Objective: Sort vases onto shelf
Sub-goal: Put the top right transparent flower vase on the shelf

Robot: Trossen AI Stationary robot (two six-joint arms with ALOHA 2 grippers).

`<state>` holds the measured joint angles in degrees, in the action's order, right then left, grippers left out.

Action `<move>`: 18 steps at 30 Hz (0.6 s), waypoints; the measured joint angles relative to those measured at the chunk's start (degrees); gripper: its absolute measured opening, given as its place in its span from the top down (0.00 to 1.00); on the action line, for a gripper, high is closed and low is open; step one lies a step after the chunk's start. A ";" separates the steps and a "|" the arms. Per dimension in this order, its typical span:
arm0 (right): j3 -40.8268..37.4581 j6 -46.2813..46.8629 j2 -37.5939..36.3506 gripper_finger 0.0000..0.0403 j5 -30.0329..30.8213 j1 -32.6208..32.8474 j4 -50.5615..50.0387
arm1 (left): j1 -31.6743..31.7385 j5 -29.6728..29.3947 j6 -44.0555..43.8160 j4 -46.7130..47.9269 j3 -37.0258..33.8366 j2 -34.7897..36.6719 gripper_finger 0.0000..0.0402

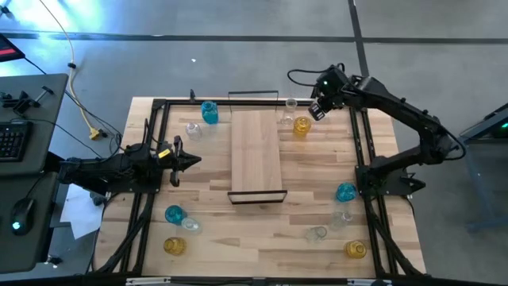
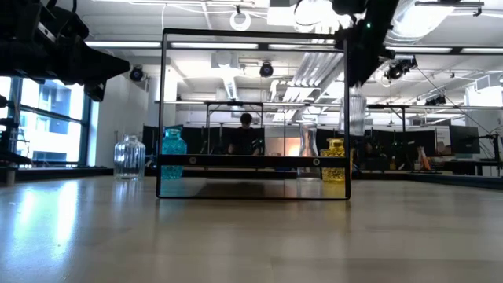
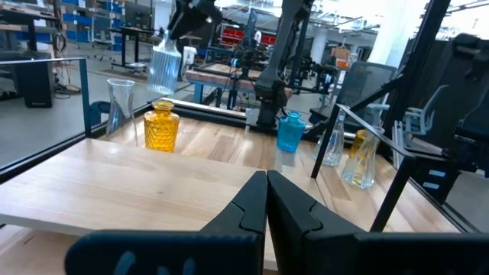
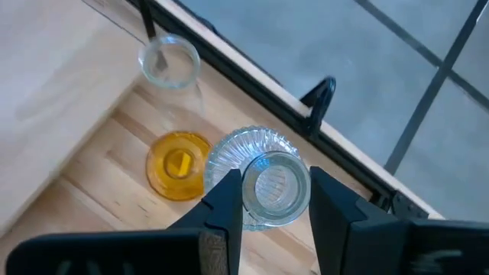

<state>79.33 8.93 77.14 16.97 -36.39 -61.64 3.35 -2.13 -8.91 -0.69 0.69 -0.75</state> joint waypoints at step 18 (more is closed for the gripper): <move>5.73 2.64 1.29 0.79 0.71 7.17 -2.97 | 0.00 0.00 0.02 -0.01 0.00 0.01 1.00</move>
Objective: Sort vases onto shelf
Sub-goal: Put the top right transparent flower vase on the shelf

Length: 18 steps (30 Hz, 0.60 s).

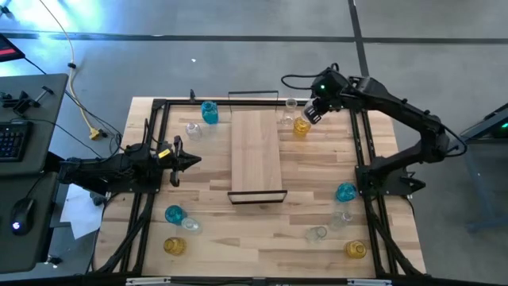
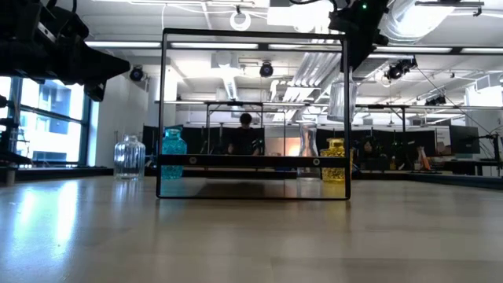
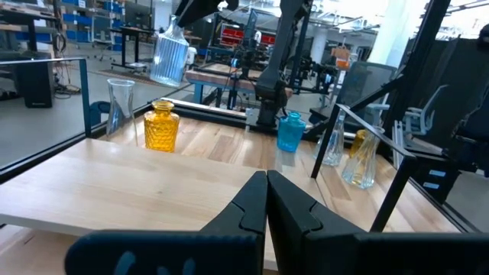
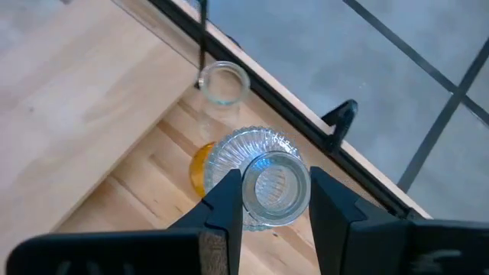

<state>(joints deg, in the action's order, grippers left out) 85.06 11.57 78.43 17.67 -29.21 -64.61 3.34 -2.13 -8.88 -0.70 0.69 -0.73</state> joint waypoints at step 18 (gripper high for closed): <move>0.00 -2.96 9.79 0.79 -5.46 5.26 10.90 | 0.01 0.00 0.02 0.00 -0.02 -0.01 1.00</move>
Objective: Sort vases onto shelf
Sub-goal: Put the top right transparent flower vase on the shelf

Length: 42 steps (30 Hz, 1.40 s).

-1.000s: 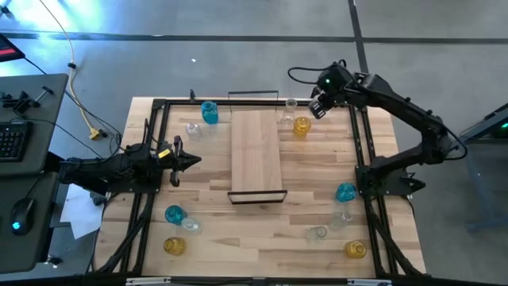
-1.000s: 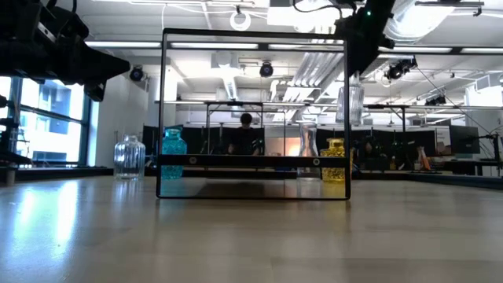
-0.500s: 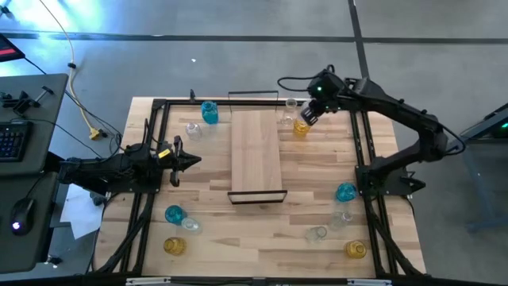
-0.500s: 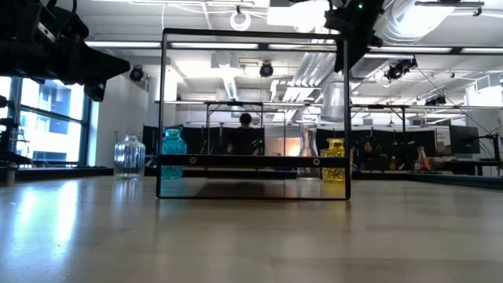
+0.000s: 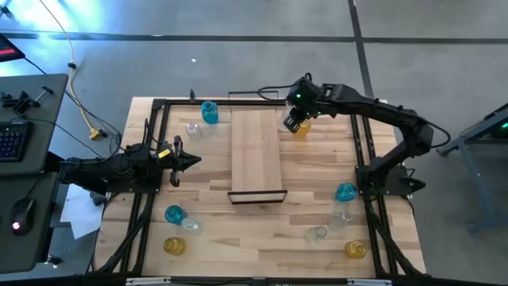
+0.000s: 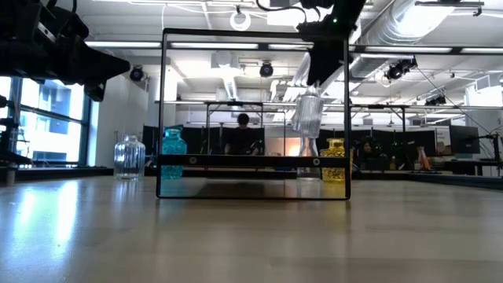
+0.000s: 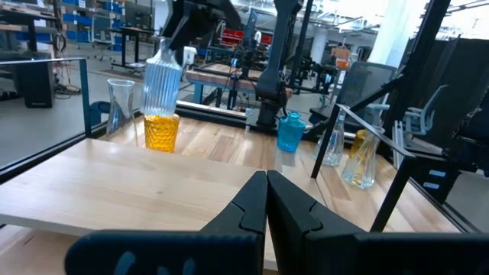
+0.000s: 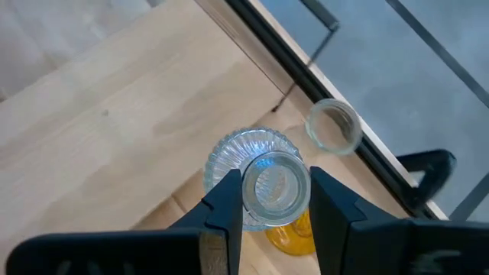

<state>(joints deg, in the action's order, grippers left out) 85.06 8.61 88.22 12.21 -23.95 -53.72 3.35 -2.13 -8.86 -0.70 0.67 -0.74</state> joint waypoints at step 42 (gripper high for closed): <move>20.82 -11.22 20.50 0.79 -2.45 -1.67 -3.31 | 0.01 -0.26 -1.56 -0.02 -0.01 0.00 1.00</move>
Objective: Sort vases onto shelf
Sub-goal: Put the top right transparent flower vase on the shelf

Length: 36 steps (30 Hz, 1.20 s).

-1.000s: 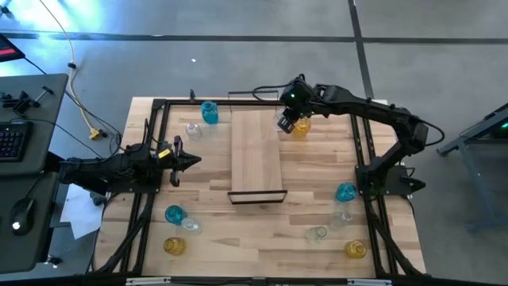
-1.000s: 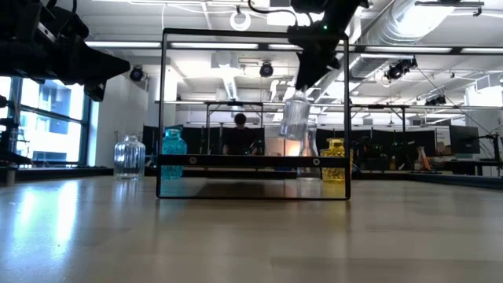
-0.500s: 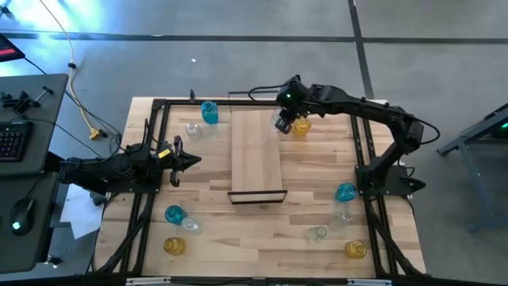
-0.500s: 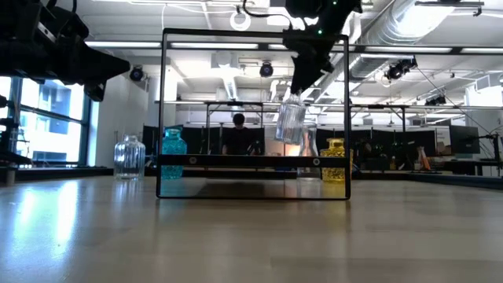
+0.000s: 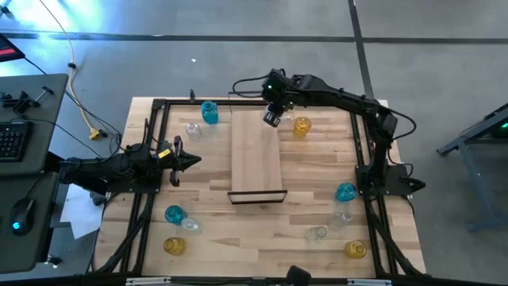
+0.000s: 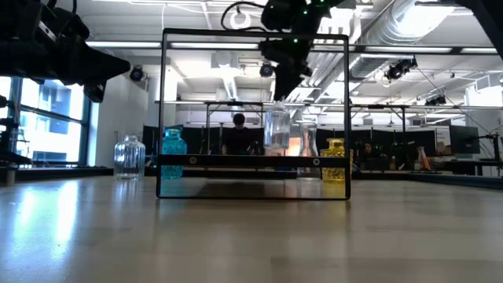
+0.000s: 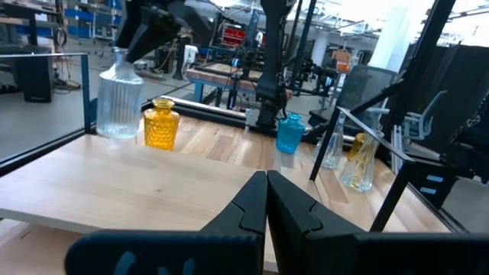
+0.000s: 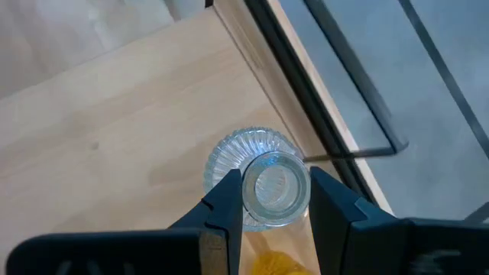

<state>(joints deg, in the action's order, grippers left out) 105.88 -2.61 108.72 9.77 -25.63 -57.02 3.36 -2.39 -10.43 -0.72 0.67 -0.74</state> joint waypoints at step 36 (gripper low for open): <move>1.23 0.87 1.88 0.79 -5.90 -4.24 0.92 | -0.01 0.04 0.12 0.01 0.01 -0.01 1.00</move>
<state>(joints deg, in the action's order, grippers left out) 107.11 -1.74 110.61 3.87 -29.87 -56.10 3.35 -2.35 -10.31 -0.71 0.67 -0.75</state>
